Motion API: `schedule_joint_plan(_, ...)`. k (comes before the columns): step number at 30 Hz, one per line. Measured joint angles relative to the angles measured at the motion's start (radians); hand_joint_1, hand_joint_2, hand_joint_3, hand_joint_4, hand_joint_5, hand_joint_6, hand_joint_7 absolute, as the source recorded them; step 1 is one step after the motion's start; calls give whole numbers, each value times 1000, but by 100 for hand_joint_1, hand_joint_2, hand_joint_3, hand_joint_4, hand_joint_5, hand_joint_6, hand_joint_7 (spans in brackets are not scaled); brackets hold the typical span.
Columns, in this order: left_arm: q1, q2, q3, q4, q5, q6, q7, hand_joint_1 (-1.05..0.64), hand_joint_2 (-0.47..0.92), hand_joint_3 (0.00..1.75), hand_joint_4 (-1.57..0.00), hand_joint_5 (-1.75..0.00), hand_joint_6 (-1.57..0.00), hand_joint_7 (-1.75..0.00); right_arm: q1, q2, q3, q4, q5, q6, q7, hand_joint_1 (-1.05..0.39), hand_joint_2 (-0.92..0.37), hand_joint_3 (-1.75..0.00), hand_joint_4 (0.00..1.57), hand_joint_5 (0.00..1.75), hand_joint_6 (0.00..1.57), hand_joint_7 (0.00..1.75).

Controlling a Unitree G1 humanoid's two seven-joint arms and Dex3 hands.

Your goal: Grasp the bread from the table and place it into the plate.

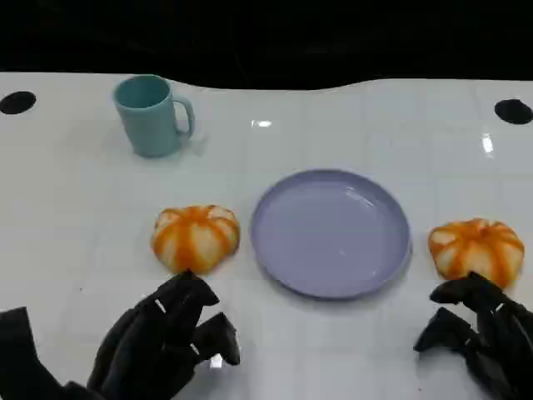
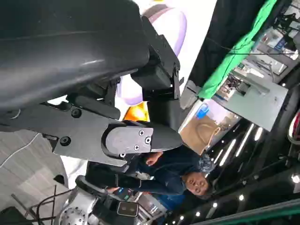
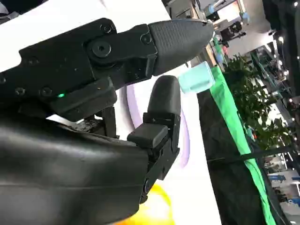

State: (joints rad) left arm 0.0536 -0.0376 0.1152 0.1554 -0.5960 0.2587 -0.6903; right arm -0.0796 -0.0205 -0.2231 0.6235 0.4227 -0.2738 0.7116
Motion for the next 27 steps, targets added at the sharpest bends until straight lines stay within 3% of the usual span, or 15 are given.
schedule_joint_plan(23,0,0,1,0,0,0,0,-54,92,34,-64,-175,-59,-134,0,0,0,-5,2,9,0,-52,-92,-26,63,150,57,119)
schedule_joint_plan(25,0,0,1,0,0,-5,0,-53,92,34,-51,-170,-53,-129,0,0,0,-10,2,12,1,-52,-92,-26,64,150,57,119)
schedule_joint_plan(27,1,-1,1,0,3,-31,-1,-53,92,34,-48,-169,-52,-127,0,0,0,-10,2,12,1,-53,-92,-26,64,150,57,119)
